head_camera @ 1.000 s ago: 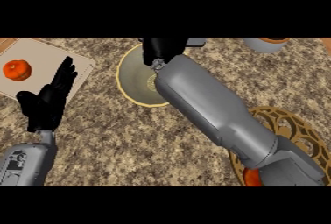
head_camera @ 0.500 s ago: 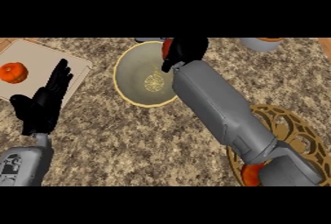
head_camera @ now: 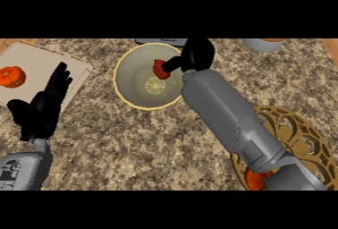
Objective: Pick the bell pepper from the placemat and place it in the bowl
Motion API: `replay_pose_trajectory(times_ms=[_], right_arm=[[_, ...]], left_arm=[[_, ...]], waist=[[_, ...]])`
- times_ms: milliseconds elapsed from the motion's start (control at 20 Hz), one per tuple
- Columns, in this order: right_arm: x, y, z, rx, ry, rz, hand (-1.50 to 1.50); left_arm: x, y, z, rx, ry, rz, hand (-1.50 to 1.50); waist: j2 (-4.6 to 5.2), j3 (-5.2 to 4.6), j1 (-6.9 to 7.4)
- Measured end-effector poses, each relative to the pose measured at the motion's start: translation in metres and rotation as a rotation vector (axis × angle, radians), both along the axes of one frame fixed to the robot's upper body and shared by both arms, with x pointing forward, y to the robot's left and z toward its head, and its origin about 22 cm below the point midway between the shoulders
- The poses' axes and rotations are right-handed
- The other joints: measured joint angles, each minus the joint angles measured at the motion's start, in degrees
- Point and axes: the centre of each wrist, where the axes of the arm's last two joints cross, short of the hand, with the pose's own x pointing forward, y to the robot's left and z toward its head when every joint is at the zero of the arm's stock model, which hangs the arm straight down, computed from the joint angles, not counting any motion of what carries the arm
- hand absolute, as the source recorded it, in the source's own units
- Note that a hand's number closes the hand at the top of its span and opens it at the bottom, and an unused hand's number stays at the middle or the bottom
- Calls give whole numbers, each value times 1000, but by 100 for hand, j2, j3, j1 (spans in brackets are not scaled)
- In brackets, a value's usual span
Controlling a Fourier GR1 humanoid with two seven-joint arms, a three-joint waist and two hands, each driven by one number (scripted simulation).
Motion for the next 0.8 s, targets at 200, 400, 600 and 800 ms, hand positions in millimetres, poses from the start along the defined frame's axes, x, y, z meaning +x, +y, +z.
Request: replay_pose_trajectory(times_ms=[200,400,600,800], right_arm=[[-5,-5,8,198,-197,-19,-150],[-17,-15,6,351,-315,-43,-150],[-40,-31,-15,442,-325,-52,-150],[-72,-59,-28,502,-339,-41,-150]], left_arm=[[-3,5,-2,-4,10,21,0],[-10,12,-8,-3,17,46,0],[-18,19,-2,-2,24,71,0],[-21,24,-7,-6,23,81,0]], waist=[[-37,9,-142],[-84,5,-261],[-126,1,-399],[-140,-2,-497]])
